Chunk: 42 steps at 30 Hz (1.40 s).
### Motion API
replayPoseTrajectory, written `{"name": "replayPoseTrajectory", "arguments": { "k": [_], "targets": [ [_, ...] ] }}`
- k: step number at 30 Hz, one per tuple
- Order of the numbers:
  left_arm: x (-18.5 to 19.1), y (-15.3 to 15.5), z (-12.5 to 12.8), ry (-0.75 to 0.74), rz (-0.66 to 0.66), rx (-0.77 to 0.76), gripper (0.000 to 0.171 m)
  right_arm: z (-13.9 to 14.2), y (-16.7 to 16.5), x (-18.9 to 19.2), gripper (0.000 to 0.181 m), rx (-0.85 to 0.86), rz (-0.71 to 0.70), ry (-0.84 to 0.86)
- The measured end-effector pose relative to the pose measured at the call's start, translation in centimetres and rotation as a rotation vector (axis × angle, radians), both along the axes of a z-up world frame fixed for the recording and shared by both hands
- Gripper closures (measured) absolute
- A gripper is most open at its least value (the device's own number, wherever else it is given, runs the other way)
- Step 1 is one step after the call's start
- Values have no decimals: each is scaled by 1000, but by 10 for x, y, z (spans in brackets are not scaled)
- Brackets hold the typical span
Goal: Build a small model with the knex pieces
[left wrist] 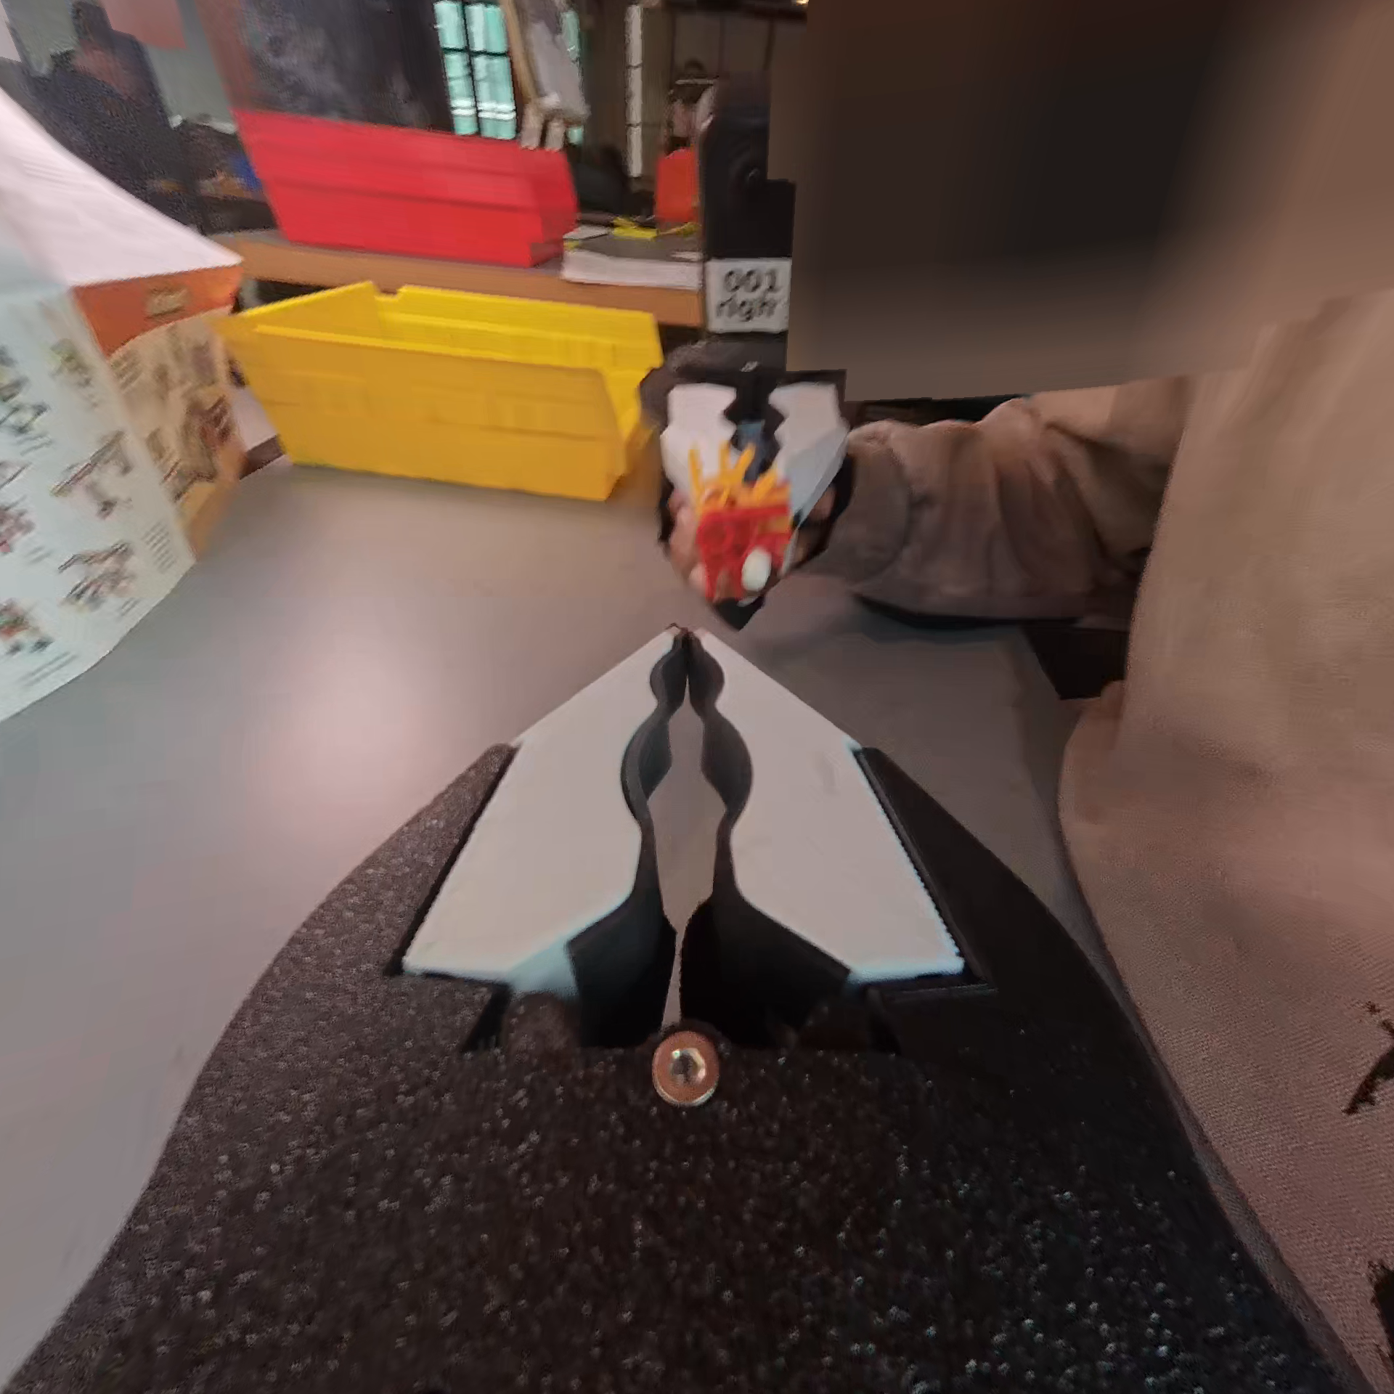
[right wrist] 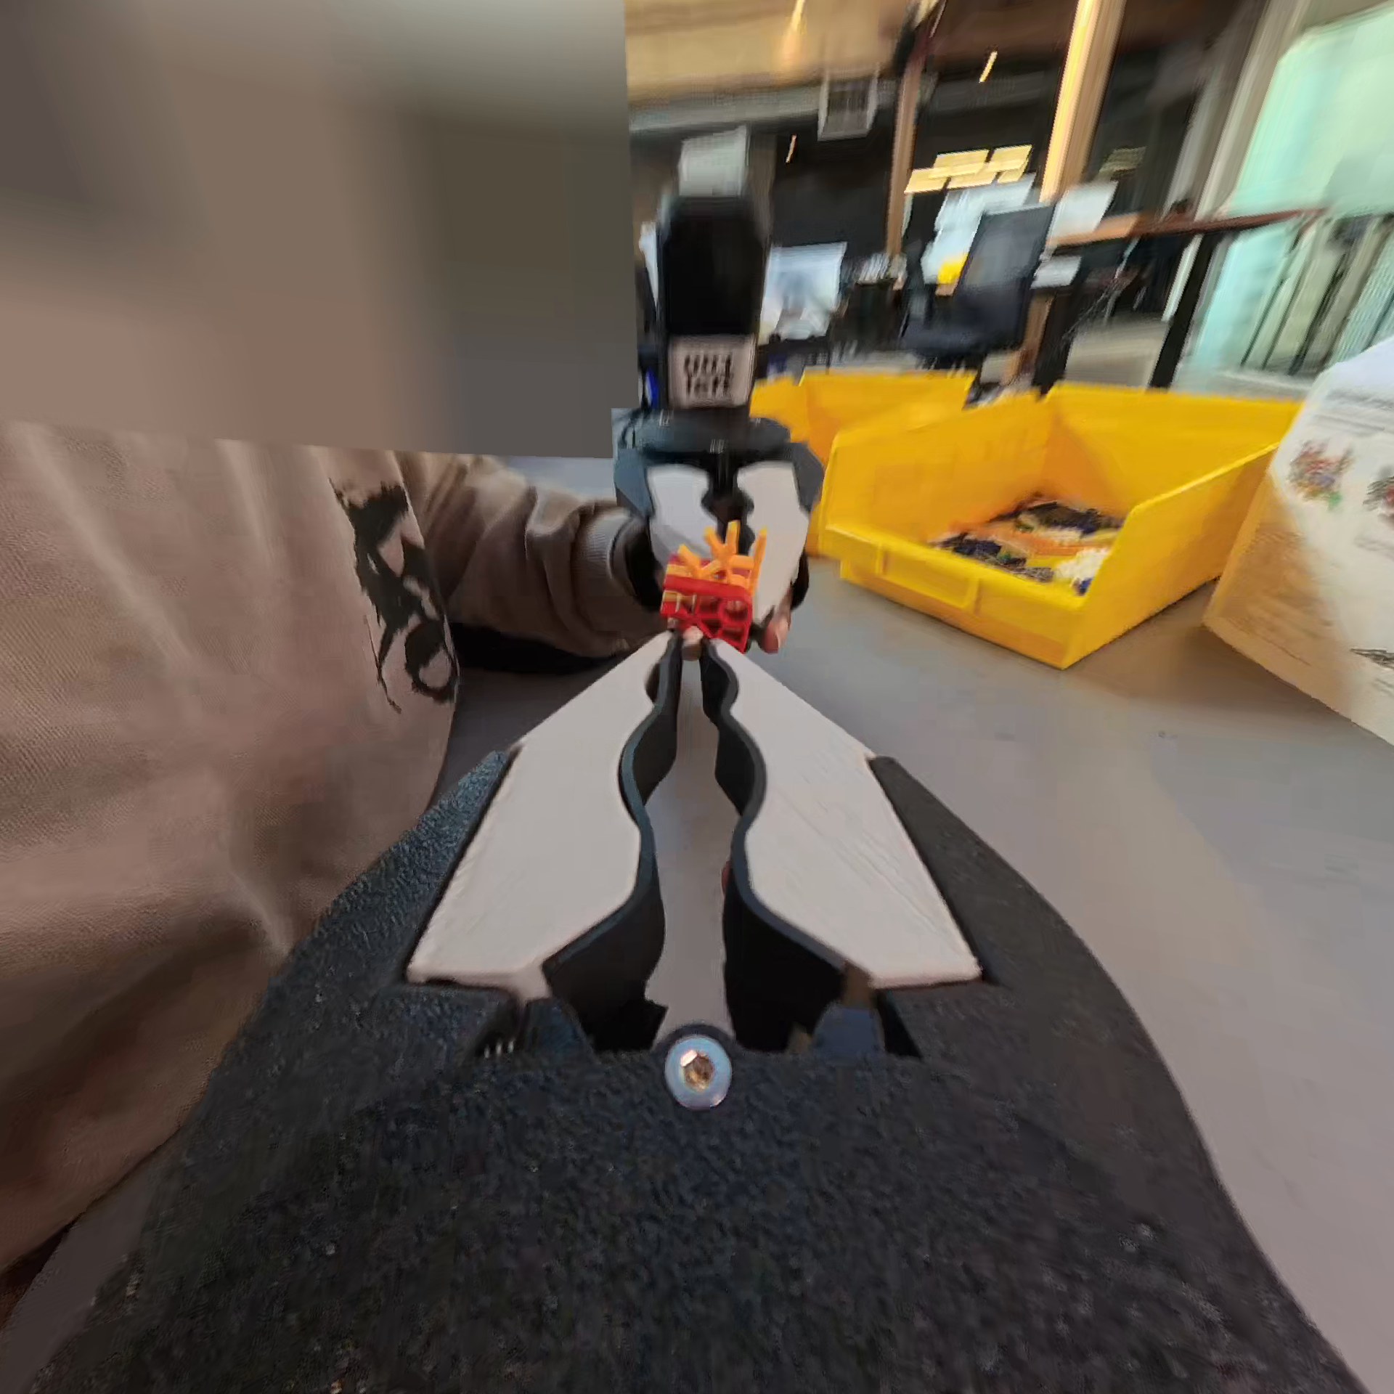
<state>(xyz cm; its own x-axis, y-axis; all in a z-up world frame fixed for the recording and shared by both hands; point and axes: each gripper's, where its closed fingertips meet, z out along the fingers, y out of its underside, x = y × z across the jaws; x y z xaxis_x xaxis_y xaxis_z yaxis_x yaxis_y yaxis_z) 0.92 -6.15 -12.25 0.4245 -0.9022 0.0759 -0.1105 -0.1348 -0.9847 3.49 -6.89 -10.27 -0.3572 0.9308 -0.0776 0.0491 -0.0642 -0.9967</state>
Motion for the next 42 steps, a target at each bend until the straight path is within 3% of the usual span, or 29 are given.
{"name": "replayPoseTrajectory", "arguments": {
  "k": [2,7,10,17,23,31,35,38,42],
  "targets": [
    [-6,5,-12,15,9,-42,171,9,10,4,179,-10,-48,29],
    [-6,7,-7,-100,-59,-140,171,-10,21,-2,179,8,-100,-38],
    [-8,3,-3,-203,-112,-224,150,-17,22,-4,178,64,-112,-75],
    [16,-7,-11,-145,-167,-225,128,-27,3,-9,179,131,-56,-124],
    [21,-13,-19,-38,-165,-184,145,-40,-5,-12,179,179,-40,-198],
    [20,-4,-1,-354,-193,-441,148,-26,0,-13,181,438,-188,-134],
    [20,4,-1,-463,-188,-544,149,-32,0,-15,181,578,-234,-160],
    [18,10,-2,-483,-171,-573,149,-35,-1,-19,181,649,-275,-166],
    [18,13,-2,-459,-142,-547,148,-36,2,-21,181,571,-261,-169]
  ]
}}
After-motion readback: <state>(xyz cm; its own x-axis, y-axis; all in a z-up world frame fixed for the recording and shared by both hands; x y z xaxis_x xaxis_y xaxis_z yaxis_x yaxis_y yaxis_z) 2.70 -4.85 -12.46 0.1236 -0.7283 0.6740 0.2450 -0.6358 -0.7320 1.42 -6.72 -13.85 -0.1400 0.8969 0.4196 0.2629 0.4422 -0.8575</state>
